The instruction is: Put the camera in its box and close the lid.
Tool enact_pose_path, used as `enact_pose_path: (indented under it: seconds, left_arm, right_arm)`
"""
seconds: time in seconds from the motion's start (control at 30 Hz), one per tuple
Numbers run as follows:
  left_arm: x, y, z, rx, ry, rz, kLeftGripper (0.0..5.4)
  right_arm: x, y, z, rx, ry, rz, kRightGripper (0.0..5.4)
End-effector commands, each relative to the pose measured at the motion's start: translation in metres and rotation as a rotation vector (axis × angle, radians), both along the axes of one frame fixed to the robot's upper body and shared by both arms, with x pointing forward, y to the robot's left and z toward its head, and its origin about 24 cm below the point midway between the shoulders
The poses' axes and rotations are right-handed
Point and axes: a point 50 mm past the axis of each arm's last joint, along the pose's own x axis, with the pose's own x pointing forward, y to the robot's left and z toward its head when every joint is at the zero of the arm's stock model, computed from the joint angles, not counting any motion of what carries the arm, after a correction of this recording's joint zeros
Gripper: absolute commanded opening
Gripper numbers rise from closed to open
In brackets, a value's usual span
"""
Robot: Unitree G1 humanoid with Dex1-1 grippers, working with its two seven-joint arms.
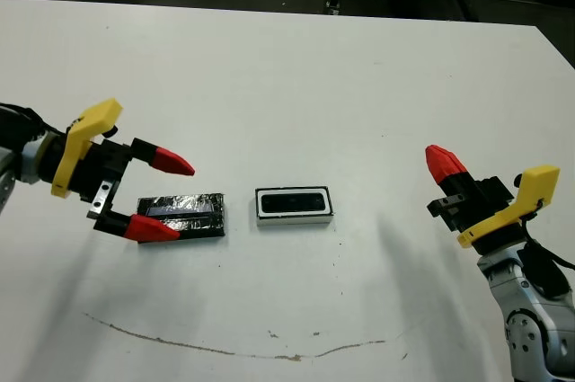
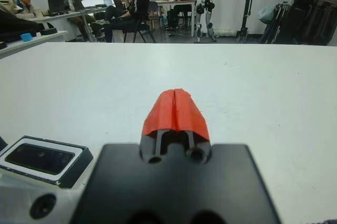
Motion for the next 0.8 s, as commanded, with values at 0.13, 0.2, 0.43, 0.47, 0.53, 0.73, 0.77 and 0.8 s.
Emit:
enact_pose_path:
  seconds: [0.13,0.2,0.43,0.47,0.53,0.73,0.77,0.8]
  left_arm:
    - [-0.0022,-0.0003,-0.0075,0.017,-0.014,0.027,5.40]
    - [-0.0027,-0.0004,-0.0086,0.017,-0.027,0.033,5.40]
    - [-0.0029,-0.0003,-0.0101,0.035,-0.061,0.049,5.40]
    - [-0.0029,-0.0004,-0.0103,0.037,-0.064,0.051,5.40]
    - [-0.0030,-0.0009,-0.0102,0.040,-0.076,0.049,5.40]
    - [-0.0025,0.0005,-0.0111,0.025,-0.089,0.046,5.40]
    - [-0.0024,0.0007,-0.0114,0.027,-0.084,0.052,5.40]
    - [-0.0024,0.0010,-0.0117,0.030,-0.079,0.058,5.40]
  right_arm:
    - [0.0012,-0.0029,0.0019,-0.017,0.008,-0.013,0.01]
    - [0.0011,-0.0029,0.0022,-0.018,0.009,-0.014,0.01]
    - [0.0013,-0.0021,0.0020,-0.006,0.007,-0.007,0.01]
    - [0.0012,-0.0020,0.0020,-0.005,0.006,-0.006,0.01]
    - [0.0011,-0.0020,0.0022,-0.011,0.004,-0.007,0.01]
    - [0.0006,-0.0024,0.0016,-0.022,0.007,-0.005,0.01]
    - [0.0005,-0.0025,0.0015,-0.022,0.008,-0.005,0.01]
    - [0.0004,-0.0025,0.0014,-0.023,0.009,-0.005,0.01]
